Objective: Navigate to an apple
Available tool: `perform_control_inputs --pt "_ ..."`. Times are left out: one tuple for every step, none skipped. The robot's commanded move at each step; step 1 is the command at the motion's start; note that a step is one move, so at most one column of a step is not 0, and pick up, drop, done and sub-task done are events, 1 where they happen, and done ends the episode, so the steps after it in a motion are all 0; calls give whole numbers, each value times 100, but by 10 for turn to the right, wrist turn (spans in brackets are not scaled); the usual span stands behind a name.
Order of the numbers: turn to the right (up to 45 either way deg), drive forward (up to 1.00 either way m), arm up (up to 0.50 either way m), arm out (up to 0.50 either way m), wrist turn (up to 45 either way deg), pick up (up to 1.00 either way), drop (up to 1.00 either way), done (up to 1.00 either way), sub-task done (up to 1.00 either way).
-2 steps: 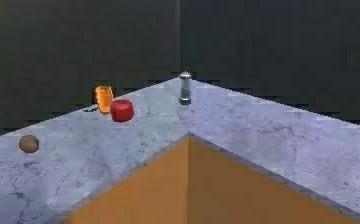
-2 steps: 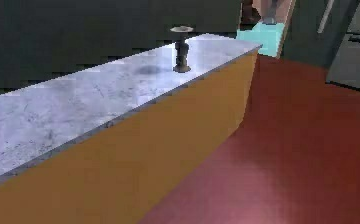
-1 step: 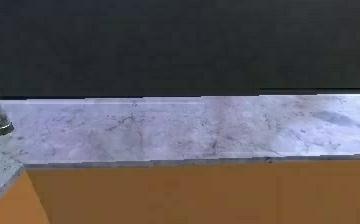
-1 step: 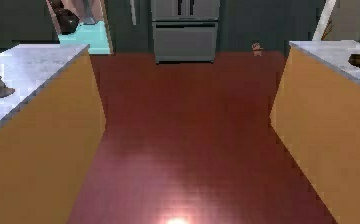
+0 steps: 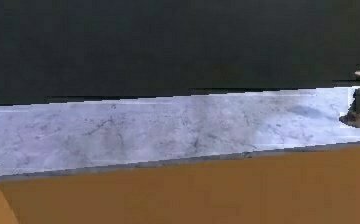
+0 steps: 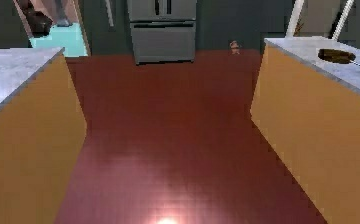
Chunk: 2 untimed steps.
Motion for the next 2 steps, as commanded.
perform_control_inputs --pt "0 10 0 0 0 0 0 0 0" --pt "-450 0 0 0 0 0 0 0 0"
